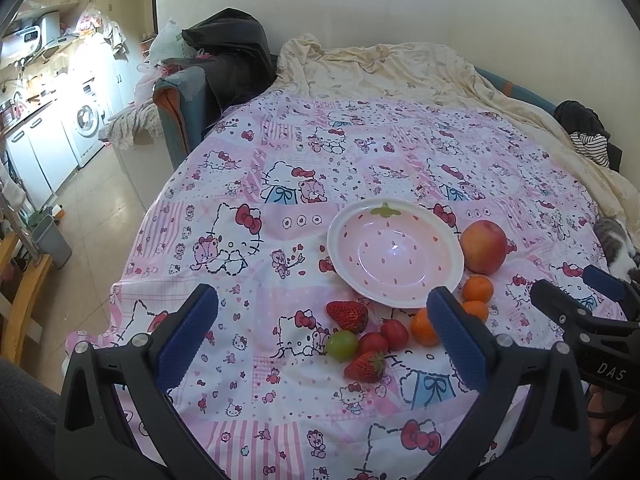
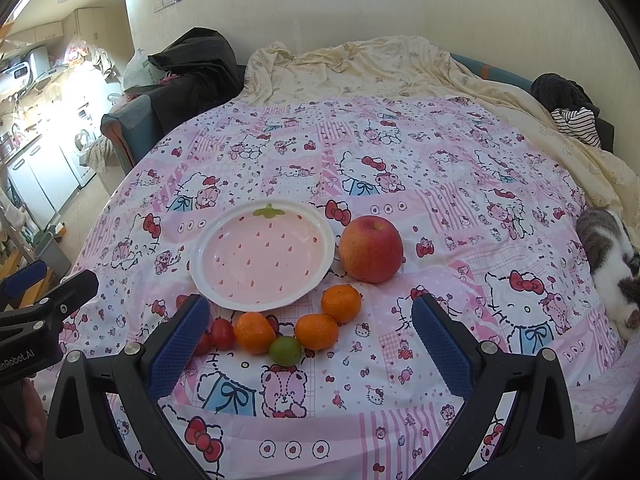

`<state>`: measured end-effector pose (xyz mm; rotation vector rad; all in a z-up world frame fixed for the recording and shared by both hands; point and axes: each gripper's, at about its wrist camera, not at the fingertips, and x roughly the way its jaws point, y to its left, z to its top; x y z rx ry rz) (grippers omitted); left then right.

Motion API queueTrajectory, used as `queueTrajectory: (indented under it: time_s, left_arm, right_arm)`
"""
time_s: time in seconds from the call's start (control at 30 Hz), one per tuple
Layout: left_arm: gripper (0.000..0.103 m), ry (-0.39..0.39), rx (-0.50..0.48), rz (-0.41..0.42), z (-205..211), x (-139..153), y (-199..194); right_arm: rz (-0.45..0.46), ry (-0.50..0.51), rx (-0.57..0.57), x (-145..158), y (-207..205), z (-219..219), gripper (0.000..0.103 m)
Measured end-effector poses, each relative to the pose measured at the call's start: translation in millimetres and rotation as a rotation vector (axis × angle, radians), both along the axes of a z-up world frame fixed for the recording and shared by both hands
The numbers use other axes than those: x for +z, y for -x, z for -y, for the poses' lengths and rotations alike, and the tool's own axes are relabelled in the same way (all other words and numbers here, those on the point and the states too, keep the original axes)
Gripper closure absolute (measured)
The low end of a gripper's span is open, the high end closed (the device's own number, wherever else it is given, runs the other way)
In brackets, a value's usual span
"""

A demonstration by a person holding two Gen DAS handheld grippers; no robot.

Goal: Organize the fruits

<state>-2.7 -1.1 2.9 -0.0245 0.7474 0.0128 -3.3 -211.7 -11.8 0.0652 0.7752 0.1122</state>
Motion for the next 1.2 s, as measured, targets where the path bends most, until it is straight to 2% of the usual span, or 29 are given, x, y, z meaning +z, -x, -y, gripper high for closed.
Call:
queueTrajectory:
  time_s: [1.2]
  left_arm:
    - [0.000,0.005,-0.003,-0.004,-1.1,-1.9,-0.5]
  right_arm:
    - [0.003,0.003,-0.001,-0.1,-0.1,1.9,0.000]
